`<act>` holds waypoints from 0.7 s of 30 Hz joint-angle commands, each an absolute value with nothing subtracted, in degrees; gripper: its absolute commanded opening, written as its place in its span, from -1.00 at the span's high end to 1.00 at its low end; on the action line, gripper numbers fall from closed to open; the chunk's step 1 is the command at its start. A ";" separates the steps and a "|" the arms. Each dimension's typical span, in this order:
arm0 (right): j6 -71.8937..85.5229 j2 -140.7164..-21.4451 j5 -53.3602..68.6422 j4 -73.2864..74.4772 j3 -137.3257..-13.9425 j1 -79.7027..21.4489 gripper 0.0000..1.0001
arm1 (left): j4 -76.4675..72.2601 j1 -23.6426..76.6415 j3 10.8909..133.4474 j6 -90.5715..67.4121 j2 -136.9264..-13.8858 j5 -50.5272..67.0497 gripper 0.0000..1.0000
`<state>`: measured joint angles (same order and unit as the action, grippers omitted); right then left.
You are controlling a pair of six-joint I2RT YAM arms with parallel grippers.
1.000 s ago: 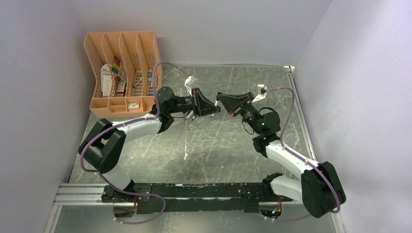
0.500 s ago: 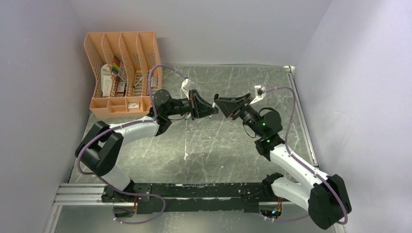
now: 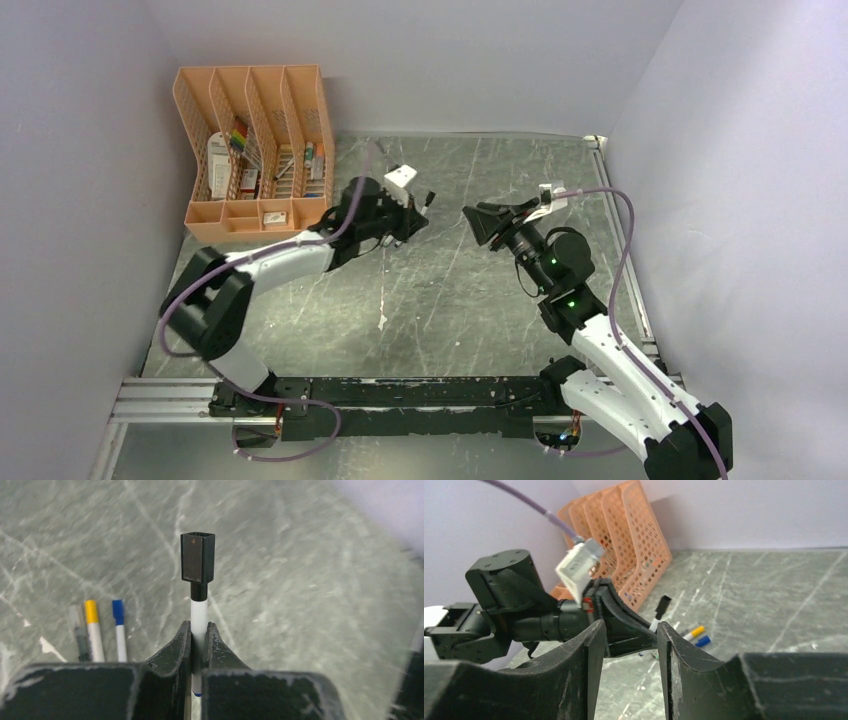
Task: Insert the pens into the pen caps
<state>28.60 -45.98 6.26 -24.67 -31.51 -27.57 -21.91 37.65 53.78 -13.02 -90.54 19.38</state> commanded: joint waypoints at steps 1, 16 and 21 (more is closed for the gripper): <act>25.53 -46.22 4.20 -18.92 -31.69 -27.67 0.17 | -1.20 42.45 64.13 -1.64 -98.87 -0.60 0.86; 25.19 -46.10 7.35 -15.95 -29.35 -27.51 0.21 | 13.95 42.68 82.84 -1.85 -118.12 -5.58 0.67; 25.51 -45.87 6.95 -15.91 -28.81 -27.51 0.21 | 16.08 42.64 85.26 -1.54 -120.80 -4.93 0.53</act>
<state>26.00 -46.74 6.87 -15.94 -29.61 -27.55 12.58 42.70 82.13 -2.68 -118.98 -4.32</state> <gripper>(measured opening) 0.393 0.211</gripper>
